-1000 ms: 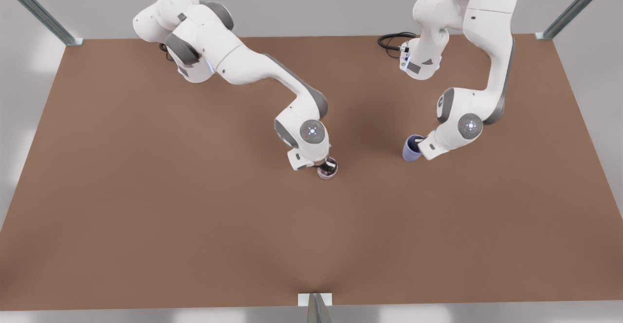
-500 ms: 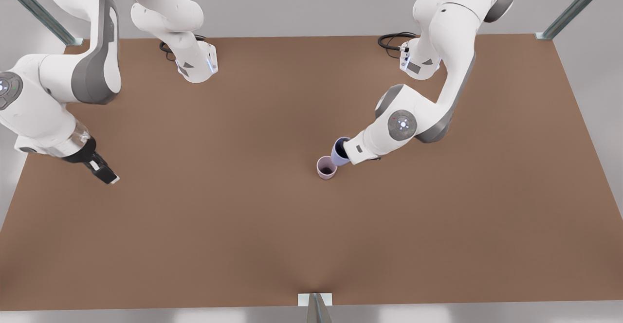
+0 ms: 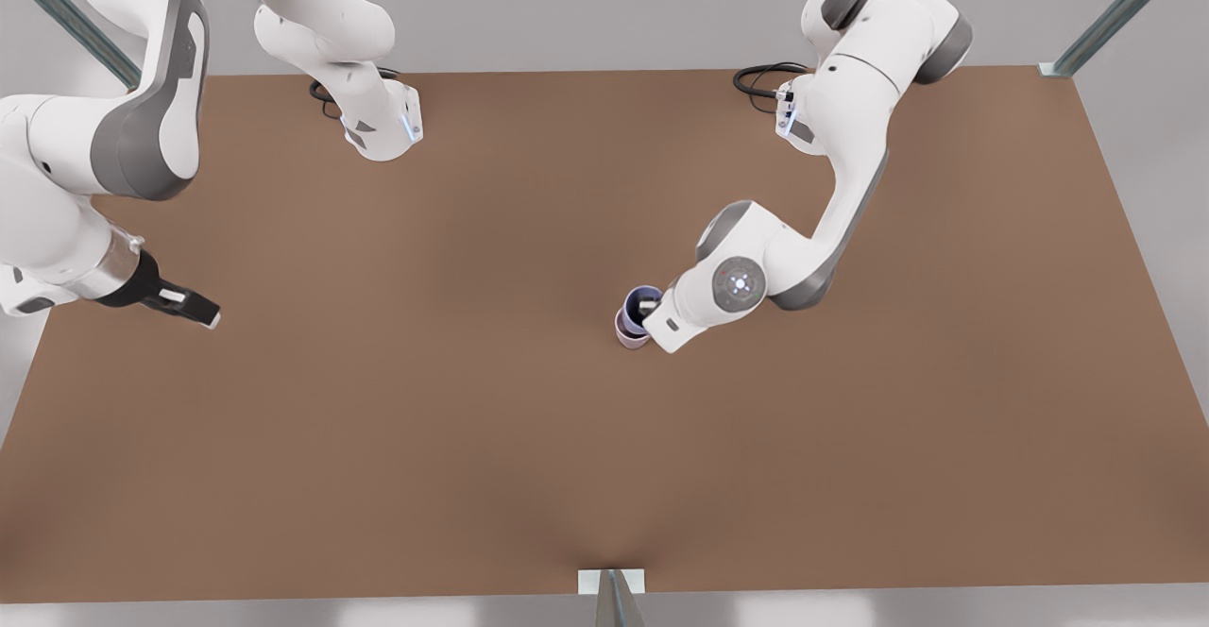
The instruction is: Stack the cups, with the pink cup at the bottom and the purple cup at the top
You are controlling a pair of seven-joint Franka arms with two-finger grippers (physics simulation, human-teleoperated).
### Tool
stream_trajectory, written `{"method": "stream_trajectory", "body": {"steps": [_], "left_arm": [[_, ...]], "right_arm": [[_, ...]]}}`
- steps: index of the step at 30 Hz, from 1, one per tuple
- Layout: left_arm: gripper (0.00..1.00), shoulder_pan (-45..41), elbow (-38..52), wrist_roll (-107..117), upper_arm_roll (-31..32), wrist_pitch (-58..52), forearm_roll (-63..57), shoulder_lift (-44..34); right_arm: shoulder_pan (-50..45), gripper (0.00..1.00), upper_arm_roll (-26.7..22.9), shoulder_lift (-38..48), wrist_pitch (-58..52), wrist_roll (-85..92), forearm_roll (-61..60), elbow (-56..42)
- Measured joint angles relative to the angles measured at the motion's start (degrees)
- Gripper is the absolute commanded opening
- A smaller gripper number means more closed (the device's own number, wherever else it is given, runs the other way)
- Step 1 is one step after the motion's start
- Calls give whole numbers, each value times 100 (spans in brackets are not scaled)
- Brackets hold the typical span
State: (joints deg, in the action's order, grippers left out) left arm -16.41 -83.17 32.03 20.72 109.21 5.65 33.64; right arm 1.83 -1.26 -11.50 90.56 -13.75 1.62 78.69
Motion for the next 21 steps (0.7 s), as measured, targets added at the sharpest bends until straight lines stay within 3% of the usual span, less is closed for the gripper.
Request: {"method": "stream_trajectory", "body": {"steps": [19,21], "left_arm": [[21,-57,2,870,-7,69,-13,273],[34,-57,0,911,-8,72,-9,290]], "right_arm": [[86,100,4,-17,39,1363,6,0],[81,100,4,-17,47,1437,3,0]]}}
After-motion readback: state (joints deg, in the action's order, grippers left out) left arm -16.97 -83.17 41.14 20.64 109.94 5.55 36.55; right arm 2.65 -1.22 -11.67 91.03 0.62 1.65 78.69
